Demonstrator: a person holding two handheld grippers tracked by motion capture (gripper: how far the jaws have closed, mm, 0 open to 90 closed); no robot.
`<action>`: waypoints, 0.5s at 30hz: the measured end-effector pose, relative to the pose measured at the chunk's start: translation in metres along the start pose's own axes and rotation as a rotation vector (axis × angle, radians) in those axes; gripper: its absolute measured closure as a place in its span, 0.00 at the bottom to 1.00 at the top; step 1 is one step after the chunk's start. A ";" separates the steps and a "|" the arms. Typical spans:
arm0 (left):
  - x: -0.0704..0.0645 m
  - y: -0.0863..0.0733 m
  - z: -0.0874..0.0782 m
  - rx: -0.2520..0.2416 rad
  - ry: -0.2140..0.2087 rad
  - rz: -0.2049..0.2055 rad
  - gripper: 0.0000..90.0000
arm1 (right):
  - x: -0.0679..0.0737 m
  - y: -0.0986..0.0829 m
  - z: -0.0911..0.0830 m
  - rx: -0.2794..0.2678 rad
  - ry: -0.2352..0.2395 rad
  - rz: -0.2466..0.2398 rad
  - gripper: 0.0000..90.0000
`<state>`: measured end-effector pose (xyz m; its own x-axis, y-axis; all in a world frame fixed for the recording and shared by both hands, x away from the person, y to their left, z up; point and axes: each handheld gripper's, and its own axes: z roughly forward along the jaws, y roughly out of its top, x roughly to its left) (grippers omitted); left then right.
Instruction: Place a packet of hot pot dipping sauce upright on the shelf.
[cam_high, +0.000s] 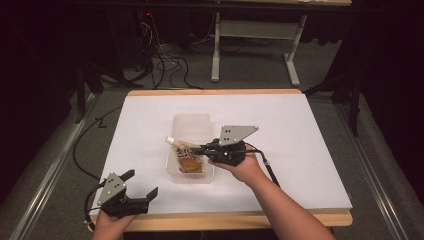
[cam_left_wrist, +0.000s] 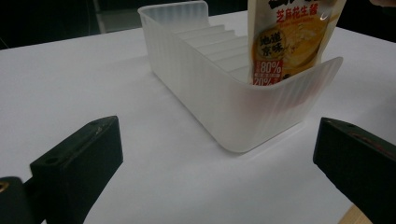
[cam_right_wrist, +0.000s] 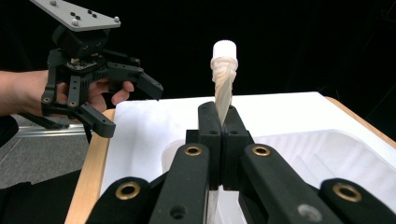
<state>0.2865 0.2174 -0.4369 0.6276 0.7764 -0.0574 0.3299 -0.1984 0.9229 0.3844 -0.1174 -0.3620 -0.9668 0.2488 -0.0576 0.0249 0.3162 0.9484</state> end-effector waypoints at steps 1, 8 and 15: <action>0.000 0.000 0.000 0.000 -0.001 0.000 0.02 | 0.000 0.000 0.003 0.001 0.001 0.001 1.00; 0.000 0.000 -0.001 -0.008 0.003 0.000 0.02 | 0.004 0.001 0.015 -0.016 0.012 0.004 1.00; 0.001 0.000 -0.001 -0.008 0.005 -0.001 0.02 | 0.004 -0.004 0.018 -0.008 0.006 0.012 1.00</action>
<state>0.2861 0.2191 -0.4365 0.6235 0.7798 -0.0564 0.3247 -0.1926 0.9260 0.3850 -0.1011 -0.3714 -0.9681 0.2468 -0.0438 0.0349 0.3056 0.9515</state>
